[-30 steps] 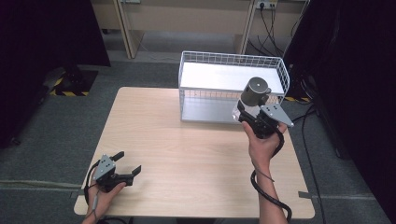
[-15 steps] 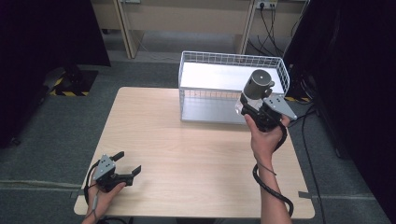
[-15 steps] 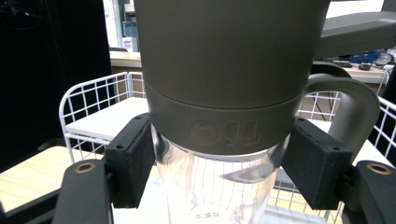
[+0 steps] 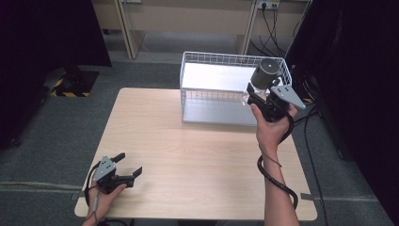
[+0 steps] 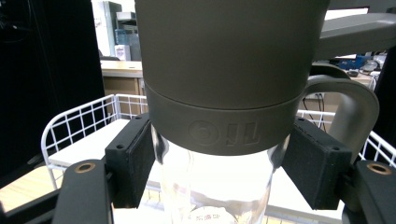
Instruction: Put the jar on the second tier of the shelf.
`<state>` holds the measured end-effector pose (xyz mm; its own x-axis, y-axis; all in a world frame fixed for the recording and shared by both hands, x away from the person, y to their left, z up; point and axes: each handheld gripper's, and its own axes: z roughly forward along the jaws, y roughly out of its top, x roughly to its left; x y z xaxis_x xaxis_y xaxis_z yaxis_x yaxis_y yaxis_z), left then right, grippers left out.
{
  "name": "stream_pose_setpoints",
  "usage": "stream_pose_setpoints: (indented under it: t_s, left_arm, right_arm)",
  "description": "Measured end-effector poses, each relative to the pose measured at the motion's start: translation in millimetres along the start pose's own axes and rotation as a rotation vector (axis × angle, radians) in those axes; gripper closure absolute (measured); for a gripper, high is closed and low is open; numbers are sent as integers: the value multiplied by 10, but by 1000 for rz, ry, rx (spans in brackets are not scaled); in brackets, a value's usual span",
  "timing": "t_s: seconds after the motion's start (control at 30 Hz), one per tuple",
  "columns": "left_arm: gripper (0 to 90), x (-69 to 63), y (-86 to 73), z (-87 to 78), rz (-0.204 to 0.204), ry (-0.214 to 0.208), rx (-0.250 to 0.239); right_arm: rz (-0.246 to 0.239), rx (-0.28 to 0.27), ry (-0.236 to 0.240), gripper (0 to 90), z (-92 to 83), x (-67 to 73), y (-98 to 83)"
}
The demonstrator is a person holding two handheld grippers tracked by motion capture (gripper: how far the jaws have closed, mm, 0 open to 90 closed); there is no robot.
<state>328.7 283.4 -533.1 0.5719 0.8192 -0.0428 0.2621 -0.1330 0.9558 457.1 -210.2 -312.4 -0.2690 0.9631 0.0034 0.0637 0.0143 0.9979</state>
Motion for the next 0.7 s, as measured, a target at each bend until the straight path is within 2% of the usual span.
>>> stream_pose_setpoints:
  t_s: [0.7]
  left_arm:
    - [63, 4, -2, -4, -4, -2, -4]
  right_arm:
    - [-7, 20, -32, 306, 377, -15, 260]
